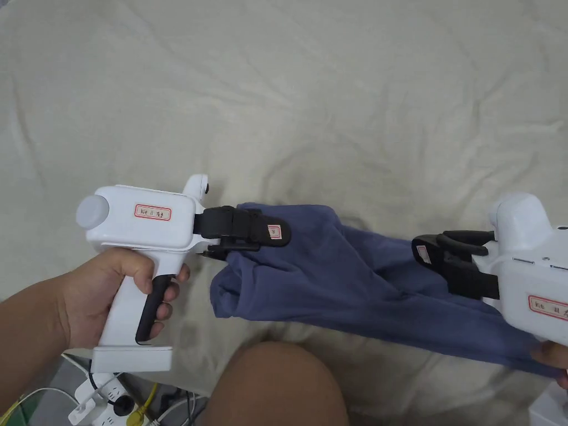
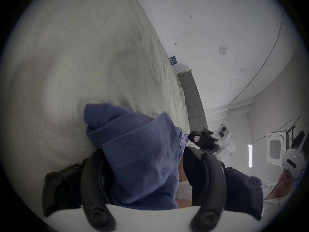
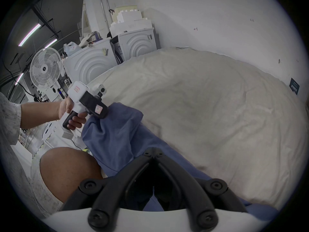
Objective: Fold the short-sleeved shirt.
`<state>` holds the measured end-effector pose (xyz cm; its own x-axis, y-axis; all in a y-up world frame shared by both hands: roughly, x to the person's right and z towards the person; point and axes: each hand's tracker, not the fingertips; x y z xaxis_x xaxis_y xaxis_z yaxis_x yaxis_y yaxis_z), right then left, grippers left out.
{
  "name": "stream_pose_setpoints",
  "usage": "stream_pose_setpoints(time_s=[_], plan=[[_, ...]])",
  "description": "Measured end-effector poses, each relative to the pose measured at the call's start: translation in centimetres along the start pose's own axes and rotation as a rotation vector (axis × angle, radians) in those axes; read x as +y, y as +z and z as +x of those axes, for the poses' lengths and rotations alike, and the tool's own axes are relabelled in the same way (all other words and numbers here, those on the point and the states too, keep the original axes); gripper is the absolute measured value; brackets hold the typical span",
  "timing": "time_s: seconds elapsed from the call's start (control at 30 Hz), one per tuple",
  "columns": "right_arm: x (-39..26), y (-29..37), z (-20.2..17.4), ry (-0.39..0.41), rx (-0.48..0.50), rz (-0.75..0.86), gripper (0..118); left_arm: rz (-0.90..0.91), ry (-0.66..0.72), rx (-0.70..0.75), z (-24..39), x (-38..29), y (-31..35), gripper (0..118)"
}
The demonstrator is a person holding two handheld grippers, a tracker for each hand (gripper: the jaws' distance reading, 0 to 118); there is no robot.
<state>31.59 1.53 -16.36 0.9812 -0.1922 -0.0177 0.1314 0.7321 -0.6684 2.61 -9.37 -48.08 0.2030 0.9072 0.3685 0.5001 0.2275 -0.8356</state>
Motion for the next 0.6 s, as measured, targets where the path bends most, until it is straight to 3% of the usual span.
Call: stream_pose_setpoints(time_s=[0.1,0.2,0.3,0.4,0.6], plan=[[0.3,0.9,0.3,-0.024,0.004,0.026,0,-0.010,-0.051,0.098,0.9,-0.2,0.2,69],[0.3,1.2,0.2,-0.022,-0.008,0.033,0,-0.002,-0.062,0.206,0.6,-0.5,0.4,15],[0.0,1.4,0.2,-0.026,-0.013,0.033,0,0.000,-0.021,0.186,0.7,-0.9,0.4,13],[-0.2,1.5,0.1,-0.028,-0.020,0.032,0,-0.013,-0.132,0.276,2.3,-0.7,0.3,11],[-0.3,1.8,-0.1,-0.029,-0.028,0.035,0,-0.036,-0.161,0.311,3.5,0.2,1.9,10]])
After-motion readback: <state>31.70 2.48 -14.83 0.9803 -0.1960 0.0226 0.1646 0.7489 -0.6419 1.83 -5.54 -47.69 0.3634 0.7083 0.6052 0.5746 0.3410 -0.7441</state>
